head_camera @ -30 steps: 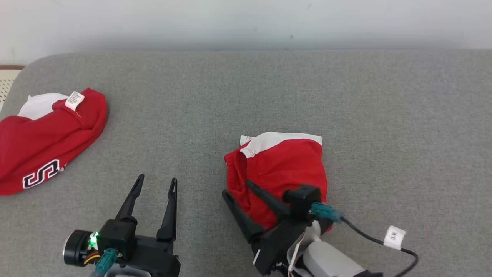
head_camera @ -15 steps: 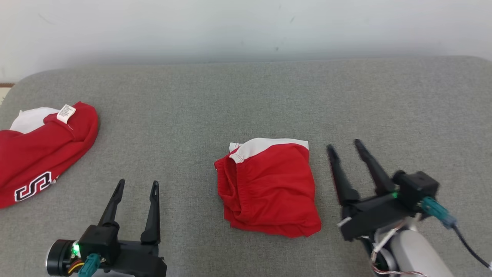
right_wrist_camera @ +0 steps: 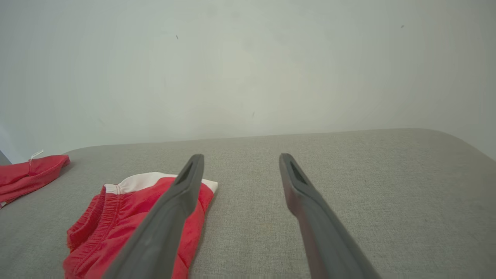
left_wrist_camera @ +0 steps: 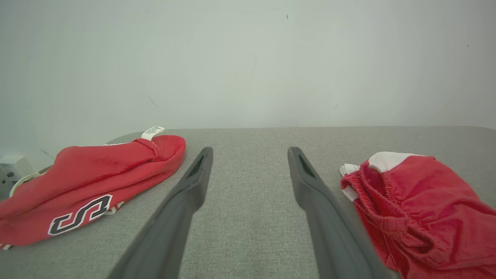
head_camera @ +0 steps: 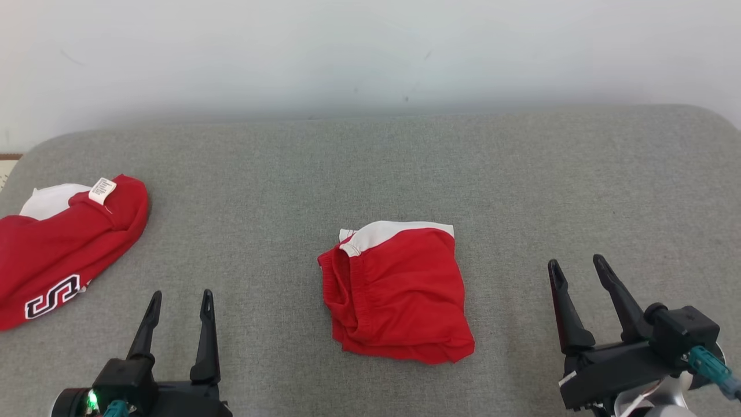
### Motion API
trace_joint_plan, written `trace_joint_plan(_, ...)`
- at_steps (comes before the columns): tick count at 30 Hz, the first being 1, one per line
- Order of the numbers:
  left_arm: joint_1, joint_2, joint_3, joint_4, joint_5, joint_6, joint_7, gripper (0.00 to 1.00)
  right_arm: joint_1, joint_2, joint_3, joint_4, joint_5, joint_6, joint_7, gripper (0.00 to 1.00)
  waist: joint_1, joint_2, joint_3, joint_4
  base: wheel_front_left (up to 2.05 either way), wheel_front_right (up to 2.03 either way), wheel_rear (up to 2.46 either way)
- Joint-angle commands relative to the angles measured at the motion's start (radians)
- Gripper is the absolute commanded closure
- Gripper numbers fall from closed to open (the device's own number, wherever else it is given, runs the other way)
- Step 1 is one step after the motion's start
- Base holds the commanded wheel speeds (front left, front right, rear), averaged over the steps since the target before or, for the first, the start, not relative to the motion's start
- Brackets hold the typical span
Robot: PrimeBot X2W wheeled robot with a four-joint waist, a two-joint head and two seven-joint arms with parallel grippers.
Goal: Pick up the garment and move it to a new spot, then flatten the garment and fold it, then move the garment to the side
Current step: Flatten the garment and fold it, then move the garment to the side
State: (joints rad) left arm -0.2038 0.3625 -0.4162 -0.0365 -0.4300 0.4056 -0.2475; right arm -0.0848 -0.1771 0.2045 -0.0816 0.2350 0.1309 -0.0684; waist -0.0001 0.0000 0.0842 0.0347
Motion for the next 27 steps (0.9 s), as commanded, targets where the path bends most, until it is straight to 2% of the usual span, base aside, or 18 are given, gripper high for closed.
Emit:
trace_joint_plan(1,0.016,0.006,0.003,0.003,-0.001,-0.001,-0.004,0.0,0.017,0.004,-0.003,-0.013,-0.006,0.0,0.006,0.0,0.0001,0.0,-0.009,-0.003,0.0,0.0,0.0)
trace_joint_plan(8,0.03,0.011,-0.004,0.011,-0.004,-0.002,-0.003,0.0,0.053,0.008,-0.009,-0.047,-0.011,0.0,0.034,0.0,0.0001,0.0,-0.024,0.005,0.0,0.0,0.0)
trace_joint_plan(13,0.012,0.005,-0.012,0.006,-0.004,-0.004,0.002,0.0,0.036,-0.012,0.008,-0.024,0.01,0.0,0.057,0.0,0.0001,0.0,-0.013,0.033,0.0,0.0,0.0)
trace_joint_plan(18,0.002,-0.011,-0.02,0.007,-0.004,-0.004,-0.001,0.0,-0.003,-0.045,0.055,0.066,0.035,0.0,0.059,0.0,0.0001,0.0,0.017,0.075,0.0,0.0,0.0)
trace_joint_plan(27,-0.017,-0.031,-0.032,0.011,0.008,-0.017,-0.009,0.0,-0.098,-0.064,0.14,0.269,0.096,0.0,0.035,0.0,0.0001,0.0,0.074,0.132,0.0,0.0,0.0)
